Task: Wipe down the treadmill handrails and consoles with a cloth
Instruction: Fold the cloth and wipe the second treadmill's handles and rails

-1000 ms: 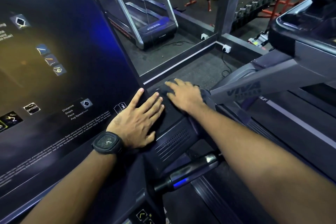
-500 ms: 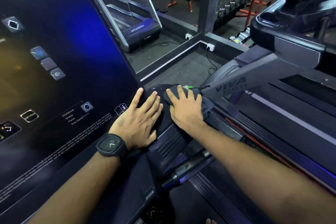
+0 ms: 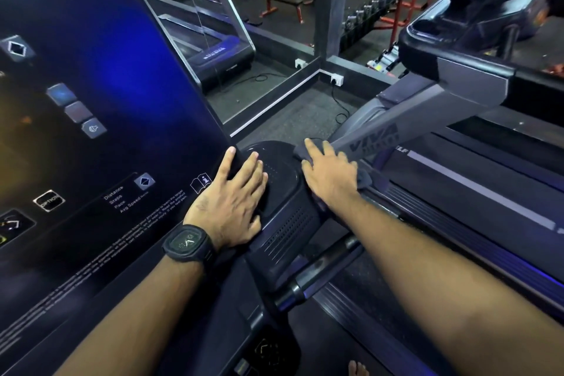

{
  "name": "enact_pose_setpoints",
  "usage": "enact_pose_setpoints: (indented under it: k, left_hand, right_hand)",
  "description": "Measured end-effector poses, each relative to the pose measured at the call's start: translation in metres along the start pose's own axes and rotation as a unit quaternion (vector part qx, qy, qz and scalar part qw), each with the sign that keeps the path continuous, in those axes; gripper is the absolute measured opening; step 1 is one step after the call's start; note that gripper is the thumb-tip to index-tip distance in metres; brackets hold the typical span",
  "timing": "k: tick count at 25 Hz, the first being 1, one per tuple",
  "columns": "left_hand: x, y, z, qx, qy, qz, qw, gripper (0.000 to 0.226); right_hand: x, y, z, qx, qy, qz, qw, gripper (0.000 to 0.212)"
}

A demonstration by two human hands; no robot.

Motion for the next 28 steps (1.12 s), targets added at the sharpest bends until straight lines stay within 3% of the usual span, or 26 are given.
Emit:
enact_pose_setpoints:
  k: [2,5,8,9,13,17,19,21,23,24,26,28]
  left_hand:
    - [-0.001,0.0,0.001,0.007,-0.001,-0.002,1.0,0.086]
    - [0.0,0.001,0.0,0.016,0.003,0.0,1.0,0.086]
    - [0.0,0.001,0.001,0.01,0.001,0.0,1.0,0.086]
    - [0.0,0.001,0.001,0.014,0.001,-0.002,1.0,0.087]
    - [0.002,0.001,0.0,0.02,0.008,-0.002,1.0,0.087]
    - [0.0,0.002,0.002,0.016,0.004,-0.001,1.0,0.087]
    - [0.0,0.001,0.002,0.02,-0.001,-0.003,1.0,0.087]
    - [0.002,0.0,0.002,0.023,0.003,-0.006,1.0,0.088]
    - [0.003,0.002,0.002,0.018,0.004,-0.002,1.0,0.088]
    - [0.001,0.002,0.003,0.015,-0.004,-0.003,1.0,0.088]
    - [0.001,0.001,0.003,0.02,-0.003,-0.009,1.0,0.088]
    - [0.002,0.002,0.0,0.019,0.004,-0.005,1.0,0.087]
  right_hand:
    - [-0.022,-0.02,0.008,-0.037,0.033,0.014,0.999,0.058]
    - [-0.028,-0.029,0.006,-0.053,0.076,-0.092,0.991,0.054]
    - [0.002,0.008,0.003,-0.006,-0.034,0.043,0.998,0.052]
    - [-0.004,0.001,0.006,-0.027,-0.019,0.045,0.998,0.053]
    - [-0.036,-0.029,0.007,-0.067,0.098,-0.123,0.985,0.054]
    - [0.001,0.008,0.006,-0.04,-0.018,0.031,0.999,0.055]
    - [-0.022,-0.012,0.007,-0.086,0.043,-0.029,0.995,0.06]
    - [-0.012,-0.008,0.011,-0.06,0.039,-0.098,0.993,0.059]
    - [0.0,0.011,0.002,-0.015,-0.024,-0.028,0.999,0.057]
    - [-0.005,0.007,0.003,-0.036,-0.013,-0.011,0.999,0.058]
    - [-0.034,-0.017,0.009,-0.12,0.044,-0.061,0.99,0.062]
    - [-0.036,-0.011,0.012,-0.11,0.043,-0.112,0.987,0.064]
Point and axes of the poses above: each hand's wrist, its own x-axis towards the middle knuckle, its own z-axis out of the palm, y = z × x, the point moved 7 cm from there along x, towards the middle knuckle, and after that the axes turned 15 degrees about -x, right-handed, at the moved point
